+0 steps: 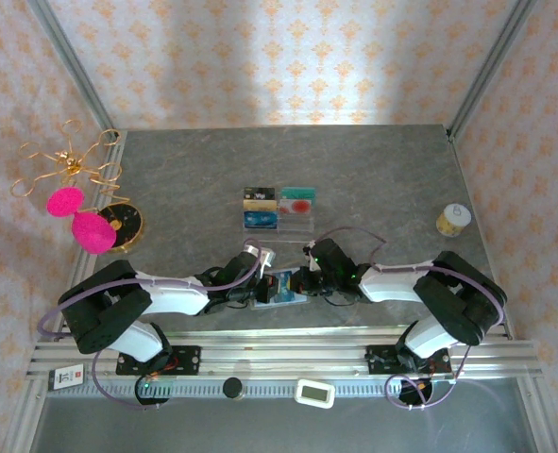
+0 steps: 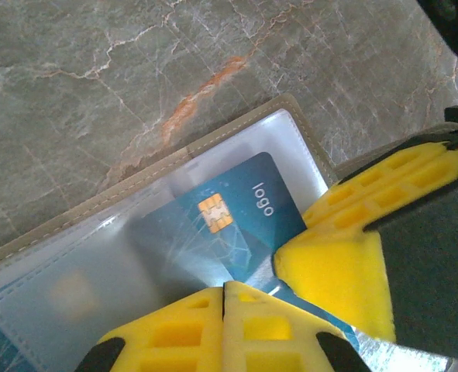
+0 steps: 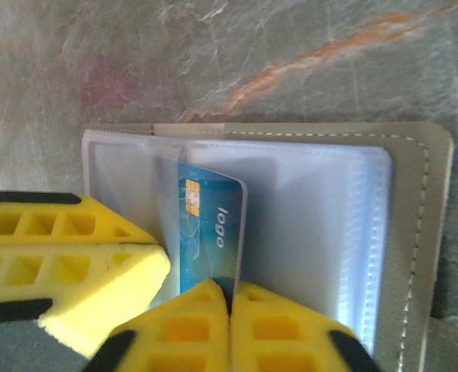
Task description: Take the credit cards out of the card holder
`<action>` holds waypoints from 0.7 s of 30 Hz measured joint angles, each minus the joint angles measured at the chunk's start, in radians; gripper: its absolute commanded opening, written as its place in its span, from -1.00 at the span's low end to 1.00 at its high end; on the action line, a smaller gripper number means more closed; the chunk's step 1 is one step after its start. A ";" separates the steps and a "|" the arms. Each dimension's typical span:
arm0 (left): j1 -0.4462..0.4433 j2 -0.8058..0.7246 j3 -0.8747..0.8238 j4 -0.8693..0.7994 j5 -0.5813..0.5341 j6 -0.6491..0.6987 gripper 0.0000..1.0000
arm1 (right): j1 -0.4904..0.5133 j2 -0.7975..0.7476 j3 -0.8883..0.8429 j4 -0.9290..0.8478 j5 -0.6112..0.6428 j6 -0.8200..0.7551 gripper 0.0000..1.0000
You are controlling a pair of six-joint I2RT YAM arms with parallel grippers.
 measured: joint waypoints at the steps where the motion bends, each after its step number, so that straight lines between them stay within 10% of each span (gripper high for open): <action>1: 0.000 0.000 0.000 0.000 0.000 0.000 -0.89 | 0.000 -0.004 -0.001 0.000 0.002 0.001 -1.00; 4: 0.000 -0.014 0.000 -0.001 0.000 0.005 -0.42 | 0.001 -0.054 -0.002 -0.039 0.031 -0.011 -1.00; 13: 0.017 -0.153 -0.018 -0.049 -0.027 -0.009 -0.29 | 0.000 -0.315 -0.003 -0.239 0.165 -0.064 -1.00; 21: 0.029 -0.361 0.016 -0.160 -0.079 -0.032 0.34 | -0.009 -0.408 0.121 -0.338 0.211 -0.214 -1.00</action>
